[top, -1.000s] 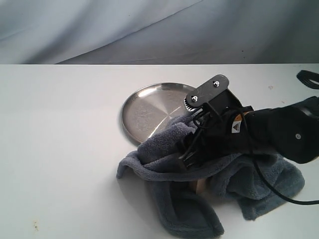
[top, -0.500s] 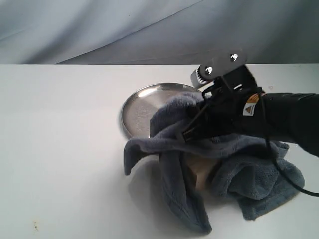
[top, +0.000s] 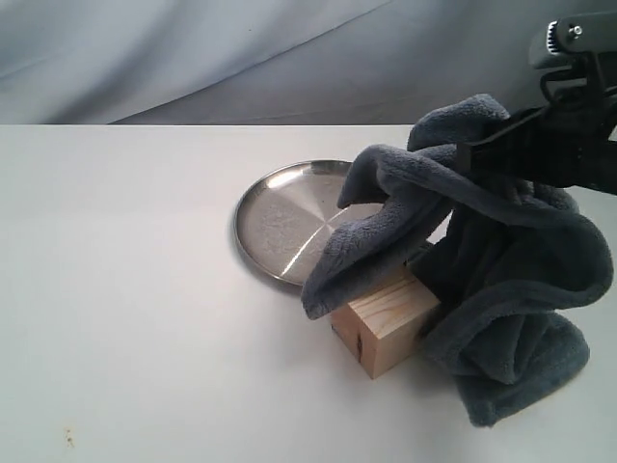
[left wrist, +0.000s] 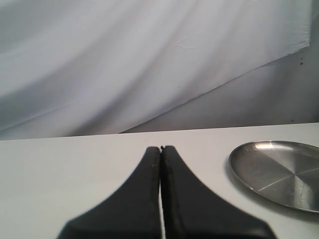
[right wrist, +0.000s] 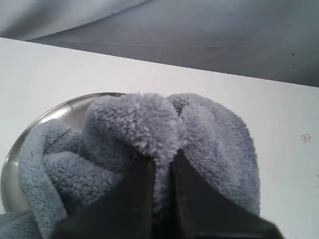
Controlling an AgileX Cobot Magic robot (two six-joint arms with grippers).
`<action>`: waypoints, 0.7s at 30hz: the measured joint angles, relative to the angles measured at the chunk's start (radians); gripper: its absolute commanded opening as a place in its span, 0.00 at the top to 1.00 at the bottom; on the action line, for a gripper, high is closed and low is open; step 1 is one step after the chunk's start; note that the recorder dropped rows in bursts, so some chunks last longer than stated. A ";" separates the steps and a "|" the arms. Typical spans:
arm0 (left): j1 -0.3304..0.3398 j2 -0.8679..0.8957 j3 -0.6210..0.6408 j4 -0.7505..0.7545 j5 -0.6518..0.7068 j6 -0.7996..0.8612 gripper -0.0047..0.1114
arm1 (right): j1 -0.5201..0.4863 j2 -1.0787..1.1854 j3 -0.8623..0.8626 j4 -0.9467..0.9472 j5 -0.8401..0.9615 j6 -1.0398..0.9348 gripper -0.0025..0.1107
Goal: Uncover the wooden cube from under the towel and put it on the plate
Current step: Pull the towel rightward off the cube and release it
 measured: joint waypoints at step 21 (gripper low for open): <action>0.000 0.000 0.000 0.000 0.000 0.000 0.96 | -0.074 0.000 0.001 0.142 -0.121 -0.081 0.98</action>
